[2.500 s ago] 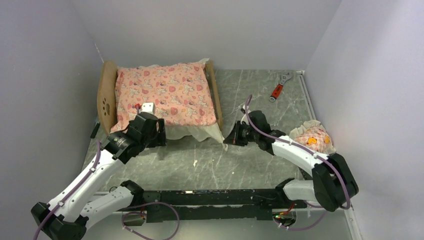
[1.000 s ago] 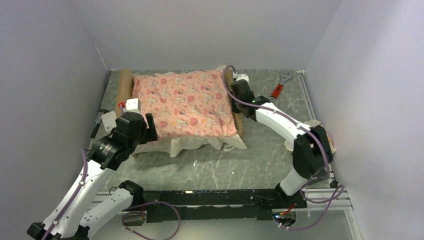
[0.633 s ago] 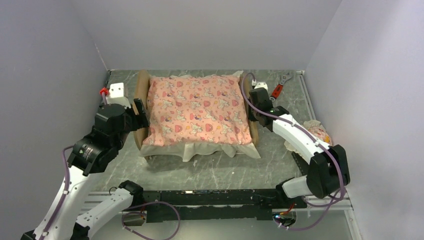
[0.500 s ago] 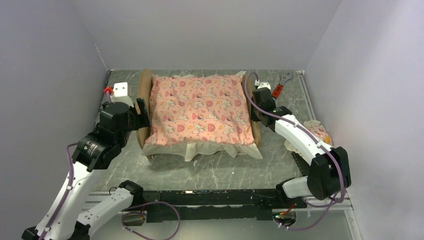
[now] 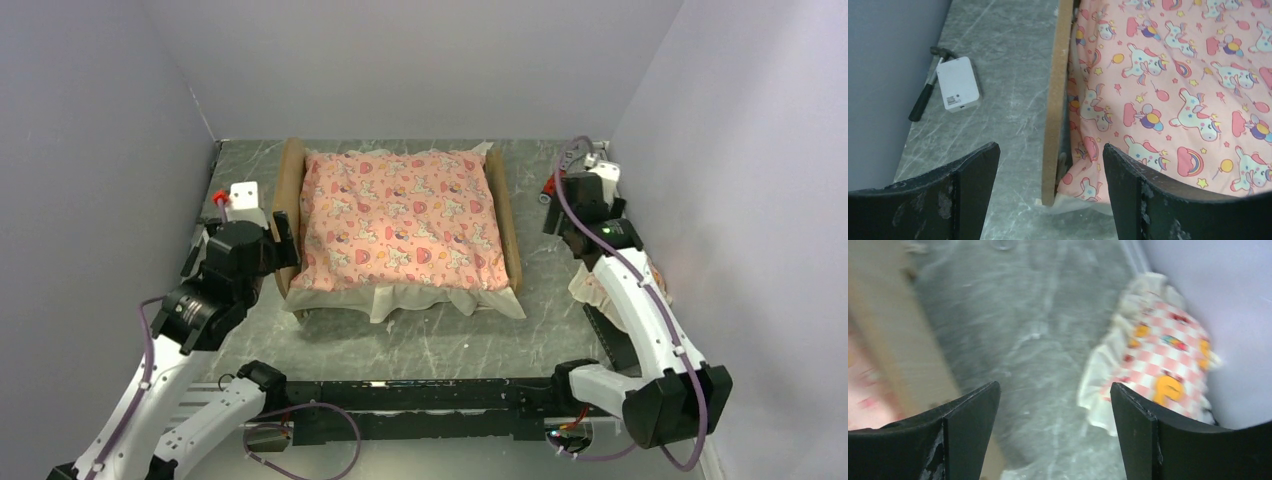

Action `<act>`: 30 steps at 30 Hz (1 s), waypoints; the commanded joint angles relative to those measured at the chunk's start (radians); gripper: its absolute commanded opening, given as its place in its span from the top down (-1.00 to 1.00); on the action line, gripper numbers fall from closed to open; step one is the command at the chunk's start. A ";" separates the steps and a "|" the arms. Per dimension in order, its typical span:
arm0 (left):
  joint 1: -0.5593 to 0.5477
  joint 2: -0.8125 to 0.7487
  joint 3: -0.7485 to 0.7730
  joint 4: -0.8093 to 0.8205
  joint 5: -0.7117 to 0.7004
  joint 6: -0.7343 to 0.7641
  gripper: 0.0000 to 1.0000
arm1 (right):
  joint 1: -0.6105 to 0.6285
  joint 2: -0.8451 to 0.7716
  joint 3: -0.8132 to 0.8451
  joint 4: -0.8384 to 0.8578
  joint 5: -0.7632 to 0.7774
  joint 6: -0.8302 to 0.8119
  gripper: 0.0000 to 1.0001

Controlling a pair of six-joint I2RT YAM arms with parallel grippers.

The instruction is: Set up the pet bed

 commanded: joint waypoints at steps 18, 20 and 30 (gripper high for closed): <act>-0.021 -0.214 -0.166 0.181 -0.103 0.029 -0.62 | -0.569 0.185 -0.178 0.046 -0.006 0.099 -0.19; -0.022 -0.216 -0.171 0.184 -0.097 0.030 -0.62 | -0.570 0.184 -0.191 0.051 -0.012 0.098 0.07; -0.028 -0.208 -0.175 0.186 -0.105 0.024 -0.62 | -0.516 -0.039 -0.103 -0.010 -0.120 0.053 1.00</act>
